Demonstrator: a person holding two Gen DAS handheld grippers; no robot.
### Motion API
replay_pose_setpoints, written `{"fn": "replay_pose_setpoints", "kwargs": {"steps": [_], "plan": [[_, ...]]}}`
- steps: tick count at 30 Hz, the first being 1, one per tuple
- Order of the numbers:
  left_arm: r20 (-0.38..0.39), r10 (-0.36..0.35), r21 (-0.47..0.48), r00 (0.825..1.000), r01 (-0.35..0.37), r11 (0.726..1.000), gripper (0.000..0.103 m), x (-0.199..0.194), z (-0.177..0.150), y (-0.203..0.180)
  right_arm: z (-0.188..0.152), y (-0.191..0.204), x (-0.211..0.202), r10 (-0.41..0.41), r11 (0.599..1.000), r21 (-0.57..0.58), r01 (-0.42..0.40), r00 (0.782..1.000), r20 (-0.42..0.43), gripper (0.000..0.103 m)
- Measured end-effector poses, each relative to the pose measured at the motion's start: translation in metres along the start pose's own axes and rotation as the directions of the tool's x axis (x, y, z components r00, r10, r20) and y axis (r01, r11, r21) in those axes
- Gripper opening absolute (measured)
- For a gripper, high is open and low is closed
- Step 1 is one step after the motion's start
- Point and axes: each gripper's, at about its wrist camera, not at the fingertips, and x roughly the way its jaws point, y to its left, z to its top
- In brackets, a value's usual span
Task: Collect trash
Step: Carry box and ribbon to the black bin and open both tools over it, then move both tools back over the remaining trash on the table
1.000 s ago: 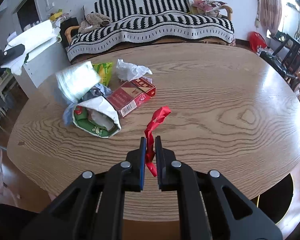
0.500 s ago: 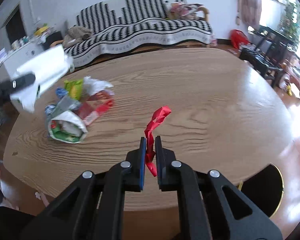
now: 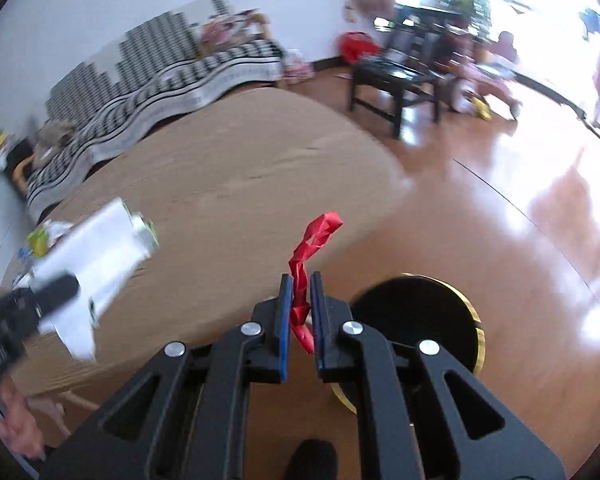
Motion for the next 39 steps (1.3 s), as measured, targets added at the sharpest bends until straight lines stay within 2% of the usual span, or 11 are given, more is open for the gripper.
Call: {"fn": "replay_pose_setpoints", "kwargs": {"steps": [7, 13, 24, 27, 29, 31, 32, 33, 34, 36, 39], "plan": [[-0.091, -0.101, 0.115, 0.991, 0.111, 0.987, 0.023, 0.065, -0.024, -0.072, -0.014, -0.071, 0.028, -0.063, 0.991, 0.11, 0.077, 0.99, -0.126, 0.01], [-0.166, -0.122, 0.142, 0.978, 0.147, 0.979, 0.023, 0.104, -0.038, -0.094, -0.022, -0.101, 0.059, -0.057, 0.983, 0.158, 0.097, 0.97, -0.237, 0.01], [-0.218, -0.141, 0.132, 0.966, 0.172, 0.976, 0.024, 0.141, -0.041, -0.108, -0.012, -0.106, 0.076, -0.039, 0.979, 0.183, 0.091, 0.962, -0.271, 0.01], [-0.214, -0.135, 0.148, 0.967, 0.169, 0.974, 0.025, 0.144, -0.045, -0.113, -0.013, -0.109, 0.074, -0.04, 0.978, 0.187, 0.093, 0.962, -0.269, 0.01], [-0.213, -0.141, 0.156, 0.967, 0.176, 0.972, 0.029, 0.145, -0.047, -0.117, -0.012, -0.11, 0.074, -0.049, 0.975, 0.195, 0.103, 0.963, -0.265, 0.01], [-0.21, -0.142, 0.158, 0.967, 0.177, 0.971, 0.051, 0.146, -0.045, -0.116, -0.011, -0.114, 0.073, -0.032, 0.97, 0.223, 0.093, 0.964, -0.263, 0.011], [-0.206, -0.148, 0.155, 0.967, 0.182, 0.971, 0.056, 0.146, -0.045, -0.116, -0.011, -0.115, 0.073, -0.028, 0.97, 0.227, 0.09, 0.964, -0.264, 0.013], [-0.203, -0.154, 0.156, 0.967, 0.187, 0.97, 0.063, 0.146, -0.045, -0.116, -0.011, -0.114, 0.073, -0.027, 0.969, 0.229, 0.091, 0.964, -0.266, 0.023], [-0.2, -0.157, 0.157, 0.967, 0.189, 0.969, 0.067, 0.145, -0.046, -0.117, -0.011, -0.114, 0.072, -0.032, 0.969, 0.229, 0.095, 0.964, -0.264, 0.046], [-0.197, -0.159, 0.167, 0.968, 0.192, 0.967, 0.071, 0.144, -0.046, -0.118, -0.008, -0.112, 0.068, -0.052, 0.969, 0.221, 0.106, 0.97, -0.239, 0.071], [-0.19, -0.153, 0.168, 0.97, 0.186, 0.968, 0.081, 0.139, -0.044, -0.117, -0.004, -0.108, 0.062, -0.051, 0.97, 0.221, 0.1, 0.975, -0.216, 0.071]]}}
